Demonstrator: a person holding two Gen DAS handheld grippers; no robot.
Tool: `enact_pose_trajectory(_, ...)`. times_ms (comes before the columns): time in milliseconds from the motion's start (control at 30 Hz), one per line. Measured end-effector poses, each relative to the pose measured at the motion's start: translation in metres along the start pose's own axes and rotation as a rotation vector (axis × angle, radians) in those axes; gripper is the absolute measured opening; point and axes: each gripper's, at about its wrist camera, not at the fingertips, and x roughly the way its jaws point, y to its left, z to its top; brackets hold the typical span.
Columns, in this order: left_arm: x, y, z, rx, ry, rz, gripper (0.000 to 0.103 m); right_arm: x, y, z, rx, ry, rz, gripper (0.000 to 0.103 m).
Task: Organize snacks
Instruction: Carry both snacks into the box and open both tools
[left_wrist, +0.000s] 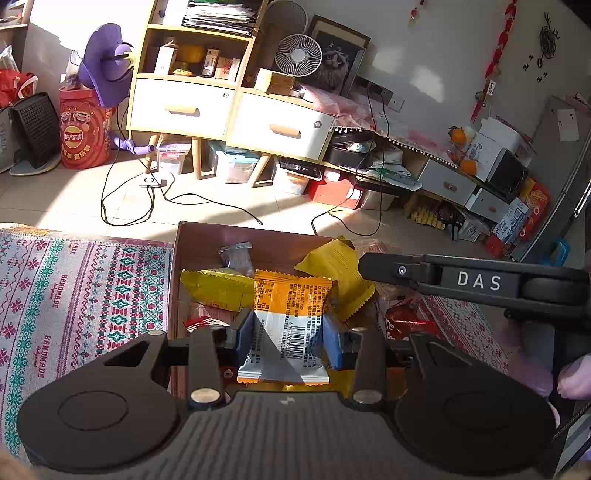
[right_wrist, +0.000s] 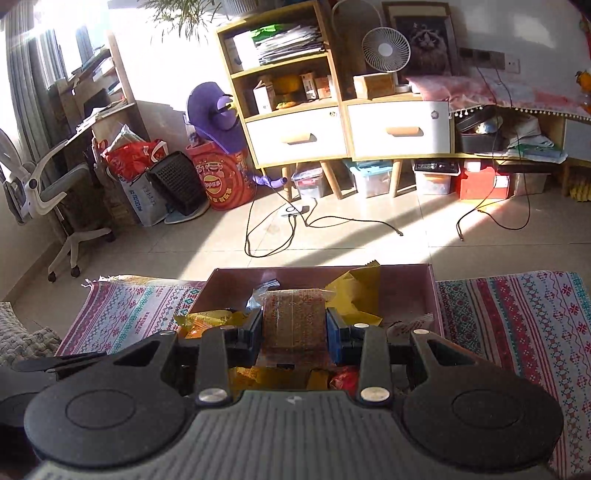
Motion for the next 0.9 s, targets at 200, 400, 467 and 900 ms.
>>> enact_pose_trajectory(200,0.006,0.004,-0.002,0.0,0.019,-0.012,0.046,0.025,0.002,0.003,0.003,0.036,-0.004,0.032)
enact_pose_trajectory(400,0.007,0.004,-0.002,0.023,0.033,-0.05,0.05,0.026,0.004,0.001,-0.002,0.023,-0.021,0.039)
enact_pose_trajectory(467,0.006,0.001,-0.003,0.037,0.034,-0.042,0.059,0.018,0.005,0.0,-0.007,-0.004,-0.032,0.062)
enact_pose_trajectory(900,-0.042,-0.027,-0.016,0.084,0.025,0.07,0.099,-0.058,-0.007,-0.017,-0.071,-0.011,-0.141,0.076)
